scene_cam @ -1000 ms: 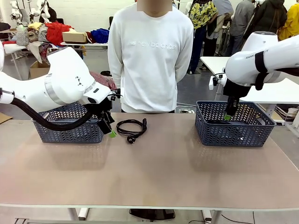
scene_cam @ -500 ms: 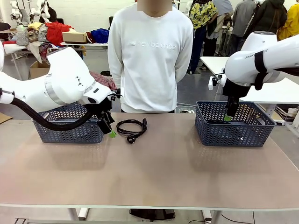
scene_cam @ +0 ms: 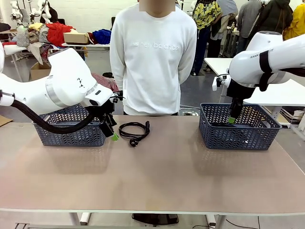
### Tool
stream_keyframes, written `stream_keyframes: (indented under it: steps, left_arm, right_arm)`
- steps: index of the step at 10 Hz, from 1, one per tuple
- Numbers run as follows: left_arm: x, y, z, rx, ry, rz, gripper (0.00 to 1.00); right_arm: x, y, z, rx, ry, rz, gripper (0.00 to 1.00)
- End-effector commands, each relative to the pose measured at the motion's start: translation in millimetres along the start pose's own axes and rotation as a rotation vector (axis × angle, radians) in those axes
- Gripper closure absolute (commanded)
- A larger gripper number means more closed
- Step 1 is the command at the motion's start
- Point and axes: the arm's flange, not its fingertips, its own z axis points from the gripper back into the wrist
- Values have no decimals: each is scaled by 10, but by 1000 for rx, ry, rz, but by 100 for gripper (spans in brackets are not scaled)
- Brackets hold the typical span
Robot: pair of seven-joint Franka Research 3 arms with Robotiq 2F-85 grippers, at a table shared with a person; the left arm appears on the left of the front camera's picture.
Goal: Organize the cables according to human instructions.
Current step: Pick up a bundle of cables and place it in the basket indicated by the human.
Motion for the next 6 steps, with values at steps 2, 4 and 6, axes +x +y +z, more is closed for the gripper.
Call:
stream_keyframes:
  steps: [2,4,6]
  left_arm:
    - [-6,-5,1,5,-1,0,0]
    - [-6,-5,1,5,-1,0,0]
    - [-6,-5,1,5,-1,0,0]
  right_arm:
    - [27,167,158,24,-162,-121,0]
    - [57,422,256,30,-211,-184,0]
    - [124,736,311,-7,-238,-199,0]
